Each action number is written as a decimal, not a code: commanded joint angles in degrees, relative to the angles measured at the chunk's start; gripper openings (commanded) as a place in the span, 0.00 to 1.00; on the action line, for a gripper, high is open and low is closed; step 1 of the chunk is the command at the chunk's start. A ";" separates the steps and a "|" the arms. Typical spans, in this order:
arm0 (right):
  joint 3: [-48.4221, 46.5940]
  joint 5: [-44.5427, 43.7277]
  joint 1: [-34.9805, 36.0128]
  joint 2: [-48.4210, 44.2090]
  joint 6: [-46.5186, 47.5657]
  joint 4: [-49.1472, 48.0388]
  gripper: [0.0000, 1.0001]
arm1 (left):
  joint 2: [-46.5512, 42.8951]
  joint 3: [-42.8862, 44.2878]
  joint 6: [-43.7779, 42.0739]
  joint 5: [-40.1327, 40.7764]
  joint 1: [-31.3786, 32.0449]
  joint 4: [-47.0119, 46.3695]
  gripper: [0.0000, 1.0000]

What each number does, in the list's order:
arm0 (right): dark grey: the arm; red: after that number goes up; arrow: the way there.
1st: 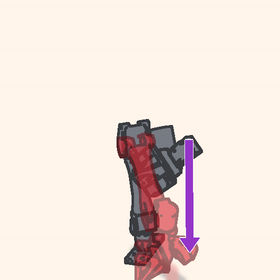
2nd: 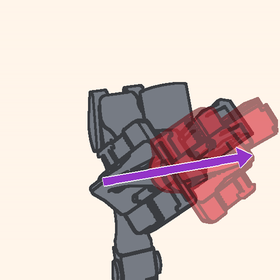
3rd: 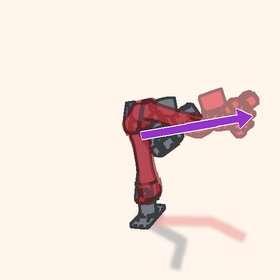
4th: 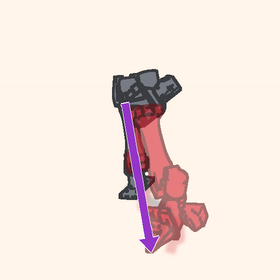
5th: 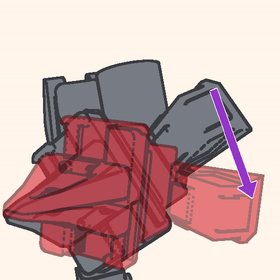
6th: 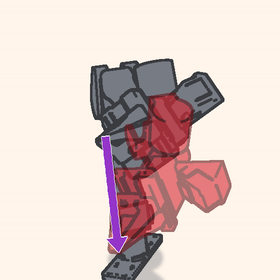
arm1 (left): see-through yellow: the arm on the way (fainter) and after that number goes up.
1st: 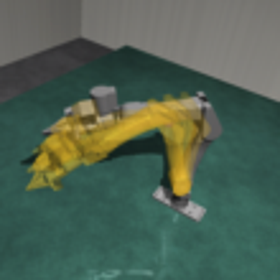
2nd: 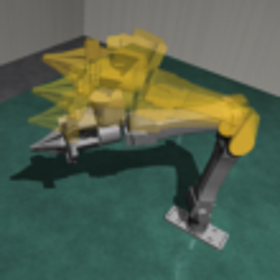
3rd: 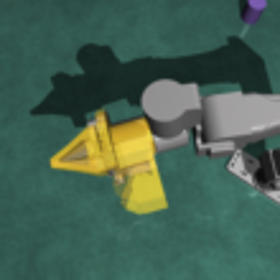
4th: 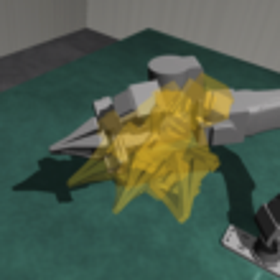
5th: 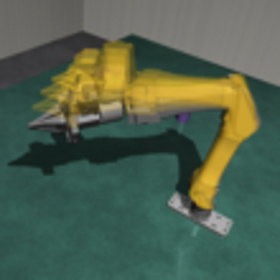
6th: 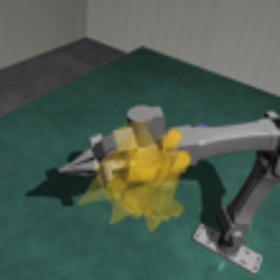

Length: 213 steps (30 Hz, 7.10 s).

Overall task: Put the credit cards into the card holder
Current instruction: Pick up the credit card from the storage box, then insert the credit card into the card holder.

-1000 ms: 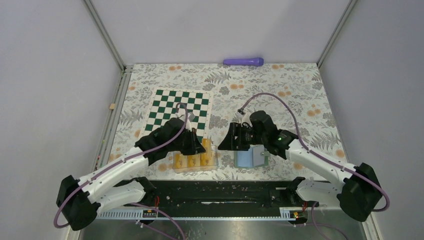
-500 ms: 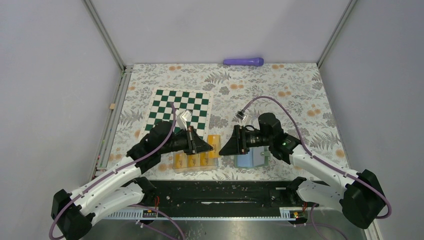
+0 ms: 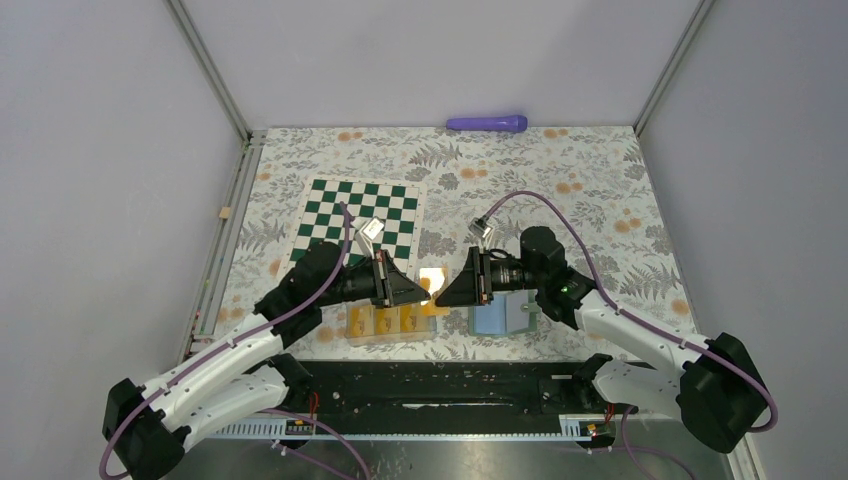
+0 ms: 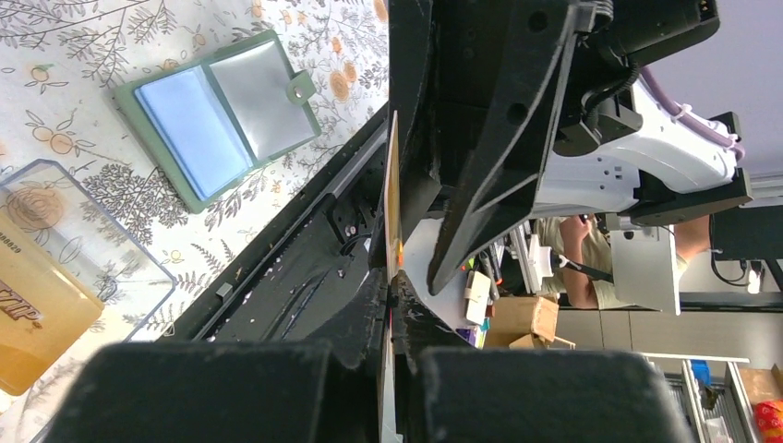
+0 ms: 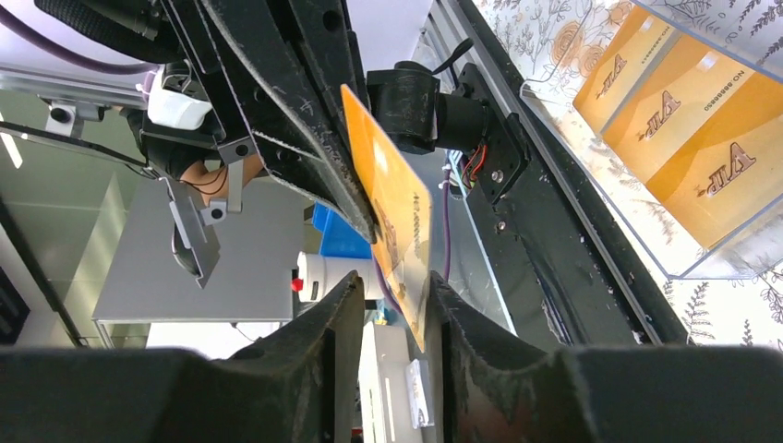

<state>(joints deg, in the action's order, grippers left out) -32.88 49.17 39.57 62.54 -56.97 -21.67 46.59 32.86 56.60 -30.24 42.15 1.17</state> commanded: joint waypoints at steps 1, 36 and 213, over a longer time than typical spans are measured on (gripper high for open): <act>-0.03 -0.60 -0.33 -0.43 -0.86 -4.83 0.34 | 0.10 -0.19 0.12 -2.35 -0.22 -3.32 0.00; 7.39 -34.62 -23.06 -11.02 23.16 42.79 0.00 | 38.61 18.74 -7.57 11.19 7.37 6.73 0.56; -14.44 -22.73 -11.97 24.14 33.76 56.36 0.70 | 69.47 41.80 -18.85 22.45 15.51 32.85 0.00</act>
<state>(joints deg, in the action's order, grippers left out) -44.49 29.50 26.48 90.30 -23.83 31.68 112.73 75.42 38.76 -10.13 56.25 34.20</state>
